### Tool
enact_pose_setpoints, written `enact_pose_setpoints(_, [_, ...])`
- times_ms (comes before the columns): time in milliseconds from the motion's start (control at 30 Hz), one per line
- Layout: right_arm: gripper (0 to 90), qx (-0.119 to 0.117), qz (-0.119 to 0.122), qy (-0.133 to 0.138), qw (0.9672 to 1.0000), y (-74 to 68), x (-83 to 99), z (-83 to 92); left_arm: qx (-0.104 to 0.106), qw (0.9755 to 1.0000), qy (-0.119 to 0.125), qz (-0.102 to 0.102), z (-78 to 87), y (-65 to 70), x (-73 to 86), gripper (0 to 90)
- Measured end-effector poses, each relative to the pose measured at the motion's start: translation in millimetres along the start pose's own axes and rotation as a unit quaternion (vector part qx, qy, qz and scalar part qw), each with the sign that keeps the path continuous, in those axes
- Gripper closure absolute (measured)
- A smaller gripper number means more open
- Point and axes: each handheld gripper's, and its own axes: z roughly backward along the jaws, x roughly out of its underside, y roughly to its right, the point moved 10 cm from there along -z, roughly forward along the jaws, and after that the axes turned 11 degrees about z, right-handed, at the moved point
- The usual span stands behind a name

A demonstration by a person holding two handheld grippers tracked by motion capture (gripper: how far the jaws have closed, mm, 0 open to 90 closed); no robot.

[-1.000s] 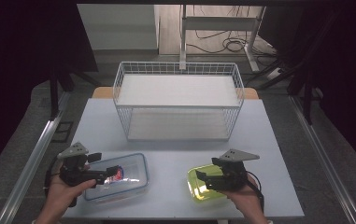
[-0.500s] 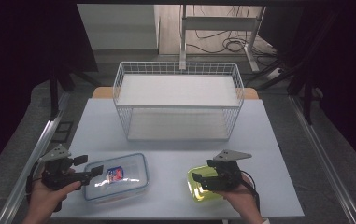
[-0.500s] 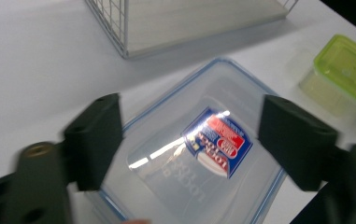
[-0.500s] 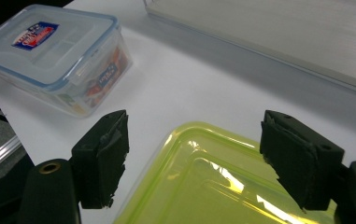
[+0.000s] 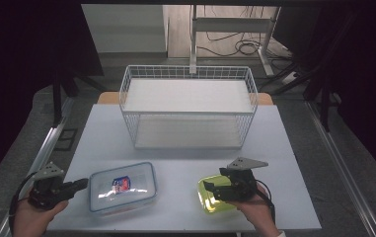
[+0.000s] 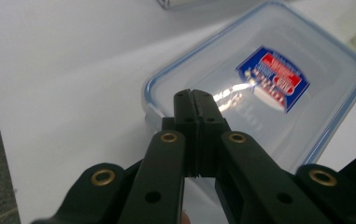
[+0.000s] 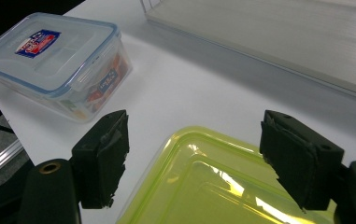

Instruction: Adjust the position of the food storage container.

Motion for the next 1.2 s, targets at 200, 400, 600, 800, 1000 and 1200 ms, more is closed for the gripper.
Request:
enact_pose_setpoints(200, [24.9, -0.003, 0.0, -0.002, 1.0, -0.6, 0.7, -1.0, -0.027, 0.9994, -0.019, 0.008, -6.9, -13.1, 13.7, 90.0])
enact_pose_setpoints(400, [24.9, 0.001, 0.0, -0.004, 1.0, 0.6, 2.1, -0.2, -0.035, 0.9984, -0.041, 0.015, -19.6, -21.7, 23.1, 90.0])
enact_pose_setpoints(600, [24.9, 0.001, 0.0, -0.005, 1.0, 0.2, 1.1, -0.3, -0.04, 0.998, -0.046, 0.018, -23.5, -24.0, 25.4, 90.0])
enact_pose_setpoints(800, [24.9, 0.001, 0.002, -0.007, 1.0, -1.6, 1.5, -1.2, -0.049, 0.9969, -0.058, 0.02, -26.0, -28.6, 30.6, 90.0])
enact_pose_setpoints(1000, [24.9, 0.002, 0.002, -0.01, 0.9999, -1.0, 2.4, -1.2, -0.045, 0.9964, -0.07, 0.017, -30.3, -26.5, 35.6, 90.0])
enact_pose_setpoints(1200, [24.9, 0.004, 0.001, -0.01, 0.9999, -0.6, 2.4, -0.2, -0.041, 0.996, -0.078, 0.015, -29.0, -20.2, 38.4, 90.0])
